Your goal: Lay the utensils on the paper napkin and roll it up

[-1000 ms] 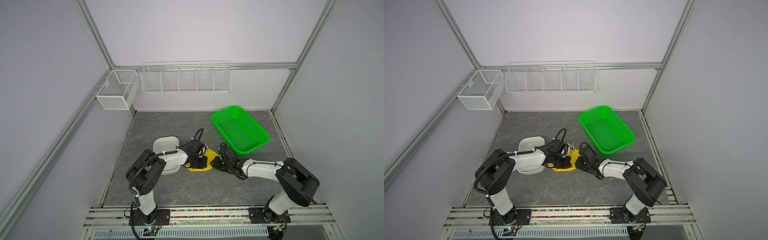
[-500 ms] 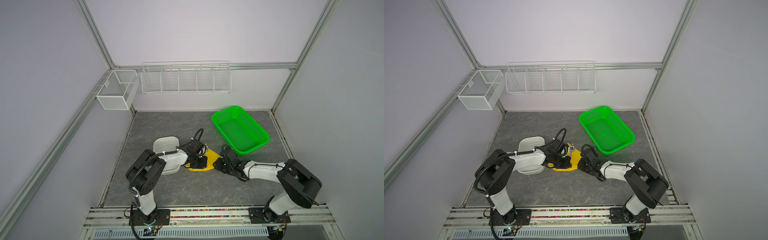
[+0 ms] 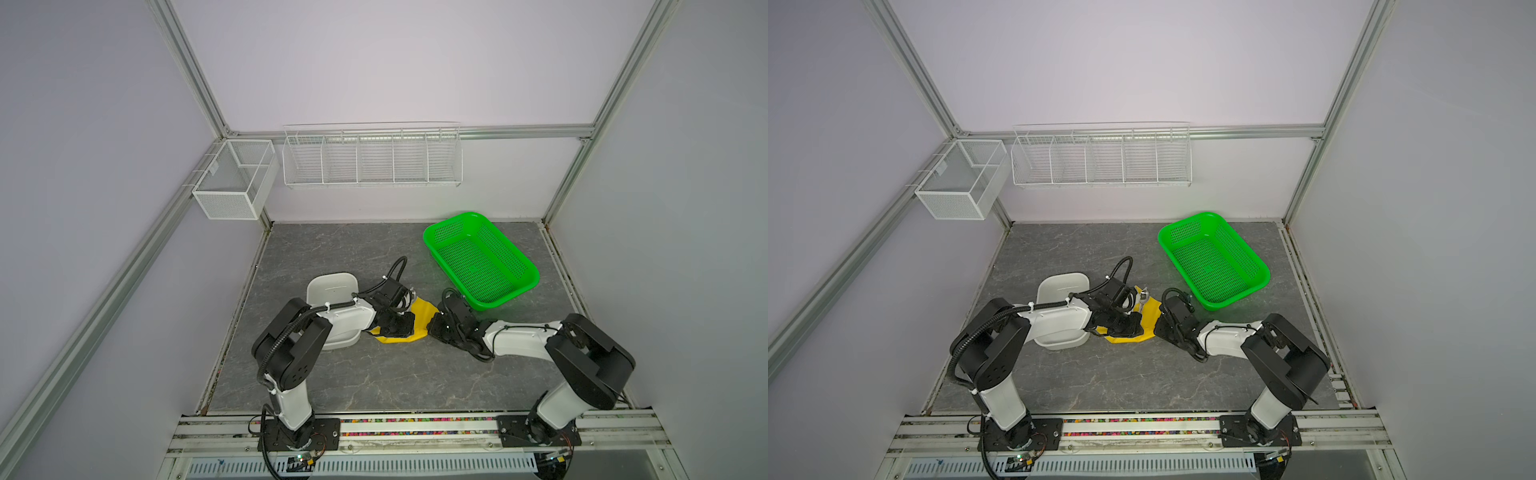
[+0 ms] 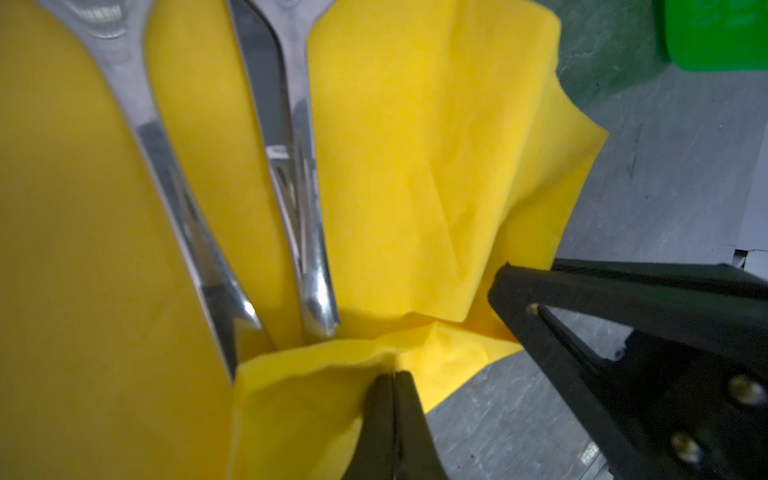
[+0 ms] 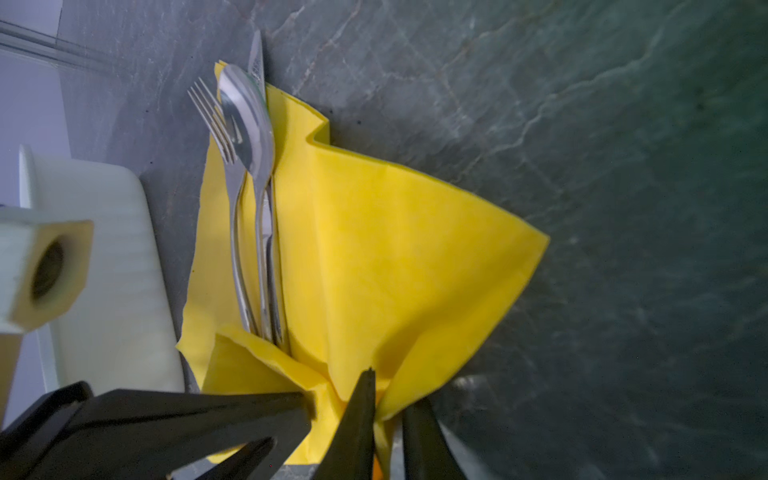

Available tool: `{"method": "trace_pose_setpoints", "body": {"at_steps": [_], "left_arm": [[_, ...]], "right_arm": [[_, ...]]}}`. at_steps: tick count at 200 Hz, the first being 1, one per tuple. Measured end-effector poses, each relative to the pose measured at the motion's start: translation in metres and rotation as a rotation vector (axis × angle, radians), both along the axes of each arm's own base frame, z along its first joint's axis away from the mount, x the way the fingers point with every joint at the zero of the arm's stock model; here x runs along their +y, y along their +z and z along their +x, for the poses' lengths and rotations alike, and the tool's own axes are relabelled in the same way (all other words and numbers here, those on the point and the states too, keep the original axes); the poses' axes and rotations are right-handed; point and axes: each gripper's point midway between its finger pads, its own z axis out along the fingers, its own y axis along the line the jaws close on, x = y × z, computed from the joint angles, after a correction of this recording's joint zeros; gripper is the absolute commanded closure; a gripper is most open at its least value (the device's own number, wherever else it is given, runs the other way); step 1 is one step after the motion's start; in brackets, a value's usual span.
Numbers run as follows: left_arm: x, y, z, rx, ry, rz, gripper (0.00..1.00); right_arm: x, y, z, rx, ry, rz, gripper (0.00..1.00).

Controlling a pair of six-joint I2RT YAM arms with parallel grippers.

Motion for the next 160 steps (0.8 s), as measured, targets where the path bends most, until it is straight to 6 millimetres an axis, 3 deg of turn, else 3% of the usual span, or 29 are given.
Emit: {"method": "trace_pose_setpoints", "body": {"at_steps": [22,74,160], "left_arm": [[0.0001,0.0000,0.0001,0.000,0.000,0.000,0.99],[0.0003,-0.0002,0.0004,-0.002,0.002,0.002,0.99],[0.0002,0.0000,0.0006,-0.003,0.002,0.002,0.99]], "right_arm": [[-0.0020,0.0009,-0.0003,-0.005,-0.006,-0.002,0.85],[-0.0080,0.0031,-0.0029,-0.025,-0.019,-0.004,0.72],[-0.0069,0.0019,0.0048,-0.019,-0.082,0.023,0.69]]}}
